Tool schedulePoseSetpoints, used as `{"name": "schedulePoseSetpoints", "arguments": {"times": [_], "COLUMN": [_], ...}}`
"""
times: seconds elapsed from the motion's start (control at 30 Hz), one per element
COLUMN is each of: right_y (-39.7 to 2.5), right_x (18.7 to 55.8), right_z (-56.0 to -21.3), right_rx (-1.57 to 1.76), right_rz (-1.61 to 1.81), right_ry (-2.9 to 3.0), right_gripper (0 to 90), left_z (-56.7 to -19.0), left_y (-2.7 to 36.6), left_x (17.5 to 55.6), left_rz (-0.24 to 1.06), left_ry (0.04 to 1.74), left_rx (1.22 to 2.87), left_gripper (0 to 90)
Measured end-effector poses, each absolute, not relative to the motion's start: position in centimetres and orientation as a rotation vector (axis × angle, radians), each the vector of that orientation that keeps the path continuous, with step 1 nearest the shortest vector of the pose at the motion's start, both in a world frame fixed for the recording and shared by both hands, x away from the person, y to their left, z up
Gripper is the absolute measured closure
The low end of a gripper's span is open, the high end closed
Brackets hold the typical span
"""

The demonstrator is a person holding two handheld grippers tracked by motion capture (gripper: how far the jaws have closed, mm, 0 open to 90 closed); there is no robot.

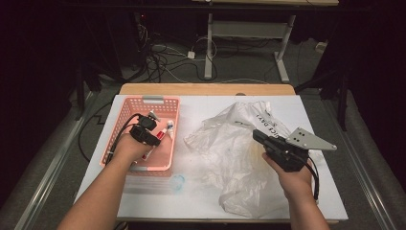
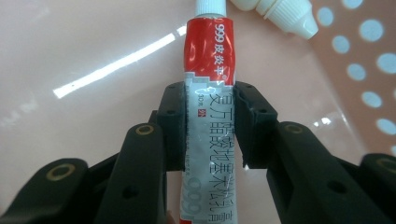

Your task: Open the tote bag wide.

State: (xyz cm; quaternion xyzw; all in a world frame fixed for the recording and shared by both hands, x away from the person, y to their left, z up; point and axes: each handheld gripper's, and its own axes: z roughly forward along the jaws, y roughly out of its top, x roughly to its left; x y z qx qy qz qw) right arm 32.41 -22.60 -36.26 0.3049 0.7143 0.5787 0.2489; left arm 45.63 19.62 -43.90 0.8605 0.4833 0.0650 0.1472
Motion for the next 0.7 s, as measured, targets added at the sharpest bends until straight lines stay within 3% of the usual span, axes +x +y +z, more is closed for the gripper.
{"name": "schedulePoseSetpoints", "arguments": {"times": [0.7], "right_y": [-22.6], "right_x": [32.4], "right_z": [-36.2], "right_rx": [0.835], "right_rz": [1.574], "right_ry": [1.942], "right_gripper": [90.0], "left_z": [-41.4], "left_y": [21.4], "left_x": [42.9], "left_rz": [0.257], "left_ry": [1.295], "left_rx": [2.291], "left_gripper": [65.6]}}
